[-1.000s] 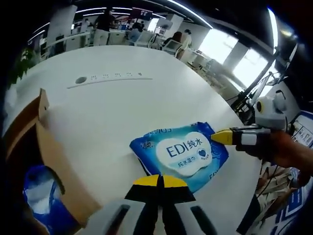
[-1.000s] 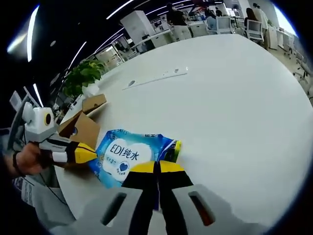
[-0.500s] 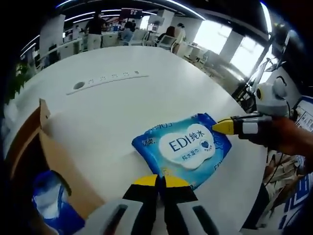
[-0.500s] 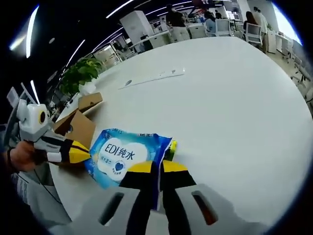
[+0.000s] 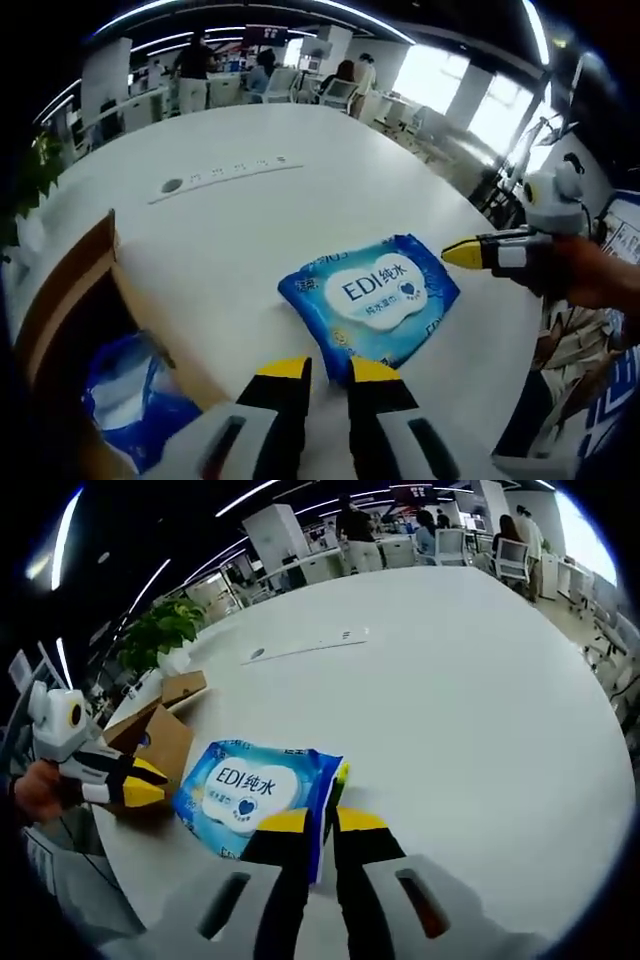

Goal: Operate the shoe box by opening the lid, removing the specified soft item, and placing it in the target area until the item is outside and the box remains undamaged.

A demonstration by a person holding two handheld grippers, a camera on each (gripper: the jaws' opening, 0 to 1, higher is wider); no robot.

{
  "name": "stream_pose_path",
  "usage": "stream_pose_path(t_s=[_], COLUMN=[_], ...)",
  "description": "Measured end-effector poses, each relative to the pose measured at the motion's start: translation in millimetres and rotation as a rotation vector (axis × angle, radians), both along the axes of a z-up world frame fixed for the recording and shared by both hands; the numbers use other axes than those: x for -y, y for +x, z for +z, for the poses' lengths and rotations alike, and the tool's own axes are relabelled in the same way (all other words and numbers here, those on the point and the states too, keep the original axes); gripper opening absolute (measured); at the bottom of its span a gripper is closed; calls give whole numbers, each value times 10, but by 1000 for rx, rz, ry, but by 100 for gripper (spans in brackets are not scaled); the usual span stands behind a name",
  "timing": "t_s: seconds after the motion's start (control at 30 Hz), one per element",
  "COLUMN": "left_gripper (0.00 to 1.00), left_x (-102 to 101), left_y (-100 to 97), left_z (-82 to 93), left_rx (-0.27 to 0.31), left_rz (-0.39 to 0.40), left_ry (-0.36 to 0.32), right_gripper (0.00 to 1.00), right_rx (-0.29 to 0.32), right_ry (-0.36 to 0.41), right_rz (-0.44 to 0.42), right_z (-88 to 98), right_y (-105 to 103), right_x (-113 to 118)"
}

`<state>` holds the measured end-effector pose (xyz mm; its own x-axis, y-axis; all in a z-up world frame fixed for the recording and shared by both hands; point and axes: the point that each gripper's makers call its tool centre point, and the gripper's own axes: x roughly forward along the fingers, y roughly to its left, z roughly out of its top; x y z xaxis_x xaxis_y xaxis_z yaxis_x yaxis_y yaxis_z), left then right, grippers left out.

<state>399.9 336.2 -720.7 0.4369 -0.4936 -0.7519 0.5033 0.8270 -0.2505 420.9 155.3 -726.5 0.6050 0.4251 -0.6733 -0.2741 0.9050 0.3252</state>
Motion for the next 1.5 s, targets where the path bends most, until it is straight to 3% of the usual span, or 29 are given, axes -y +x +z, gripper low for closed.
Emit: stream_pose_path(t_s=[0.4,0.67,0.93,1.4,1.5], left_gripper=[16,21,29,36,39], left_x=[-127,-306,-659,-1519,-1654], left_y=[-192,-255,-307,-432,-469], left_z=[226,397,577,643,688], left_rx=[18,66,124,162,177], left_rz=[29,27,63,166,172], left_ry=[-84,-130,-177,-170,-201], right_gripper=[11,13,16,31,32], right_rx=[24,22,45,79,90], right_ry=[-18,-32,-11,24,22], right_rz=[7,11,77,240,256], right_z=[191,261,409,592,629], right_y=[-189,-336,-401,-352,-322], right_x=[7,-54,-426,-1158,-1289])
